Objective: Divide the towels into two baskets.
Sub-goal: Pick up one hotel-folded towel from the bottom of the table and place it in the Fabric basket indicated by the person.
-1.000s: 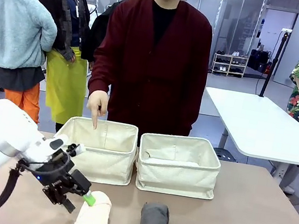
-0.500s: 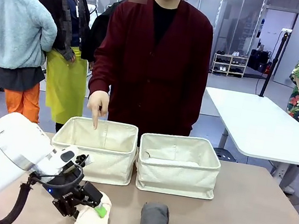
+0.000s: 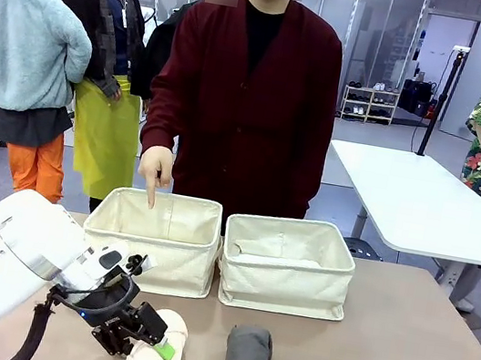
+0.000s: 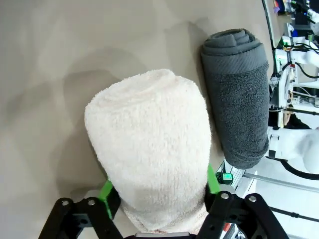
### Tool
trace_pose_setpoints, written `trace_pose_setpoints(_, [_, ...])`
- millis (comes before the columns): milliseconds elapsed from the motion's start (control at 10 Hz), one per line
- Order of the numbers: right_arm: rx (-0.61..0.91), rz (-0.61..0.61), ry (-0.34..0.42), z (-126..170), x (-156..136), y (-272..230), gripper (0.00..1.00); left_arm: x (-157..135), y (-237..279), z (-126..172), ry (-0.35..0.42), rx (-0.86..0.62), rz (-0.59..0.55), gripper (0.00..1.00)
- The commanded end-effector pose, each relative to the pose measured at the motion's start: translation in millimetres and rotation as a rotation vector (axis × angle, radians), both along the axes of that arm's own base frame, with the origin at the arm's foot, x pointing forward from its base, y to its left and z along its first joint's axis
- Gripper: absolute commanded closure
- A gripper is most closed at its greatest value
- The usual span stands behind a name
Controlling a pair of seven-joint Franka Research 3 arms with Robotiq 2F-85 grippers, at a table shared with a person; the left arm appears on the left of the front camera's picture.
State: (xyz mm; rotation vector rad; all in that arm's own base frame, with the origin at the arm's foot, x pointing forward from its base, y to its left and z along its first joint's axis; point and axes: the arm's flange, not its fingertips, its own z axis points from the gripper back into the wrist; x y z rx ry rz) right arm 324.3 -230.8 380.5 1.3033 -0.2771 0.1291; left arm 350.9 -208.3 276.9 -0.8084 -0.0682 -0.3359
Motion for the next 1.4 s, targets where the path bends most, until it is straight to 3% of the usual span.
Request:
trace_pose_setpoints(0, [-0.017,0.004,-0.002,2,-4,0,0.00,-98,45,5,-0.031,-0.029,0.013,1.00])
trace_pose_setpoints(200, [-0.017,0.004,-0.002,2,-4,0,0.00,-100,45,26,-0.079,-0.030,0.010,1.00])
trace_pose_setpoints(300, [-0.017,0.004,-0.002,2,-4,0,0.00,-98,45,40,-0.095,-0.015,0.017,0.95])
trace_pose_setpoints(400, [-0.017,0.004,-0.002,2,-4,0,0.00,-95,45,57,-0.108,0.035,0.038,0.82])
trace_pose_setpoints(600, [-0.017,0.004,-0.002,2,-4,0,0.00,-96,48,96,-0.192,0.053,0.016,0.82])
trace_pose_setpoints(700, [-0.017,0.004,-0.002,2,-4,0,0.00,-92,50,113,-0.184,0.067,-0.044,0.82])
trace_pose_setpoints(800, [-0.017,0.004,-0.002,2,-4,0,0.00,-77,57,130,-0.257,0.086,-0.224,0.82])
trace_pose_setpoints(900, [-0.017,0.004,-0.002,2,-4,0,0.00,-59,60,141,-0.266,0.117,-0.339,0.82])
trace_pose_setpoints(1000, [-0.017,0.004,-0.002,2,-4,0,0.00,-51,57,152,-0.370,0.202,-0.380,0.82])
trace_pose_setpoints(1200, [-0.017,0.004,-0.002,2,-4,0,0.00,-69,38,163,-0.489,0.435,-0.684,0.82])
trace_pose_setpoints(1300, [-0.017,0.004,-0.002,2,-4,0,0.00,-71,31,167,-0.506,0.475,-0.826,0.82])
